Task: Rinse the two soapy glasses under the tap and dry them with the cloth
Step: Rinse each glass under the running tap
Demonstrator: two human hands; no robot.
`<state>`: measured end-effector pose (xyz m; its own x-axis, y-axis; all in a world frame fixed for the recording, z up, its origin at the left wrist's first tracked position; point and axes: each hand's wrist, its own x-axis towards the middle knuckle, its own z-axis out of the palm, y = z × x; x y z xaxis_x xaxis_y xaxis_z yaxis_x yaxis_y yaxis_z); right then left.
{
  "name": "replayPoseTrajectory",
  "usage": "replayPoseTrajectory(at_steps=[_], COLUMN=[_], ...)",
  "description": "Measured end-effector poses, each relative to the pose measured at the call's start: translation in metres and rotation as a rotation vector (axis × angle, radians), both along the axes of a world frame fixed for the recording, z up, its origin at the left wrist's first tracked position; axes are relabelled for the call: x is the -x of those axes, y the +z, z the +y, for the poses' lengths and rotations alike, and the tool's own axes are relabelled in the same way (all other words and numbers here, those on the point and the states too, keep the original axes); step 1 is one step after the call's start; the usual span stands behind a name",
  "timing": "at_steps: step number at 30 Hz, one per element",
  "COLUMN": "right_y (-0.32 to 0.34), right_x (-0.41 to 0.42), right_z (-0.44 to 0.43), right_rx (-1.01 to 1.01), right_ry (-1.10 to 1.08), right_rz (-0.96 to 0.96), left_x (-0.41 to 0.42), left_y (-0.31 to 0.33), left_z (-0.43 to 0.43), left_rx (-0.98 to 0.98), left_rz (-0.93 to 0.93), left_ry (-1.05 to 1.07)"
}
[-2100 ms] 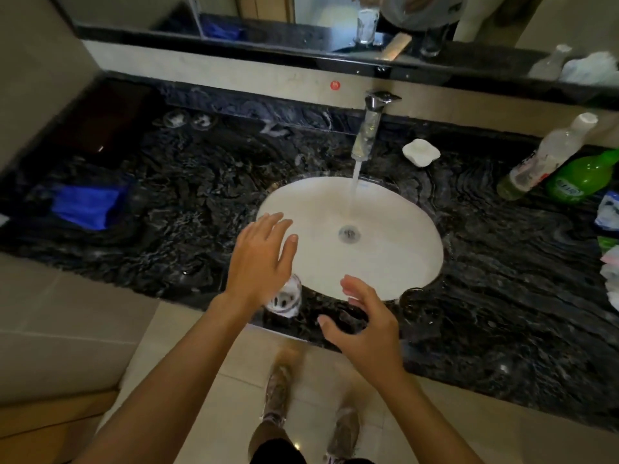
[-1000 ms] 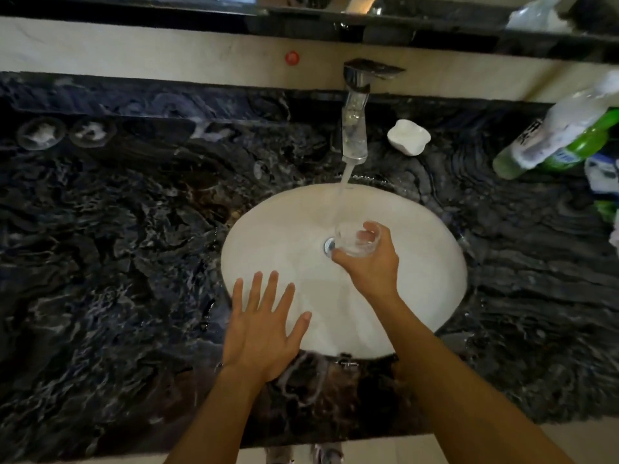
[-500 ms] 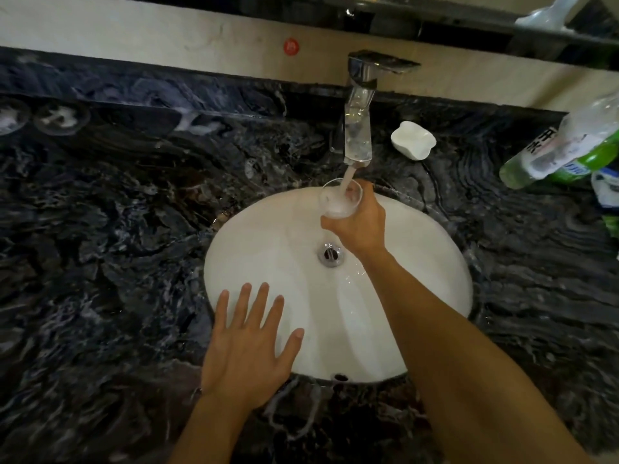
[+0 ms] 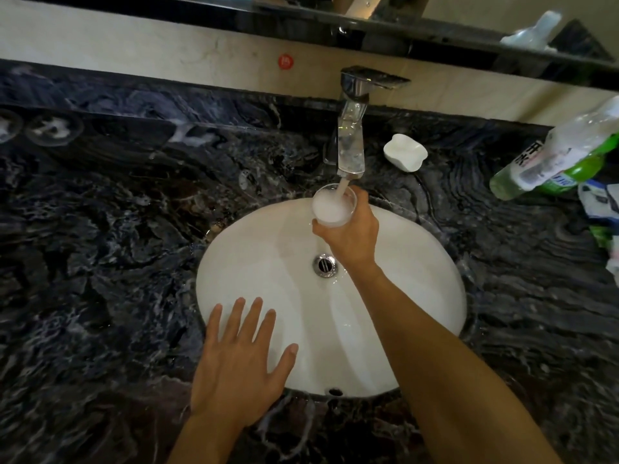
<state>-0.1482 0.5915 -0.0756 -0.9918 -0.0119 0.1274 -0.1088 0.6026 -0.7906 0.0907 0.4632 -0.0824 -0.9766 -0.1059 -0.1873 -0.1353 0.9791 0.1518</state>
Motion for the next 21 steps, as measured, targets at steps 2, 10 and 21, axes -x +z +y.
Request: replayPoseTrajectory(at_steps=[2,10,21], right_y=[0.000,0.005,0.003], right_x=[0.000,0.000,-0.006], right_z=[-0.003,-0.006,-0.013], right_rx=[0.023,0.145,0.483], right_ry=[-0.023,-0.069,-0.209], right_rz=[0.020,0.002,-0.131], left_x=[-0.001,-0.001,-0.001], left_y=[0.001,0.001,0.002], left_z=[0.000,0.001,0.000], left_rx=[0.000,-0.006,-0.048], left_rz=[0.004,0.017,0.018], left_ry=[0.004,0.010,0.023])
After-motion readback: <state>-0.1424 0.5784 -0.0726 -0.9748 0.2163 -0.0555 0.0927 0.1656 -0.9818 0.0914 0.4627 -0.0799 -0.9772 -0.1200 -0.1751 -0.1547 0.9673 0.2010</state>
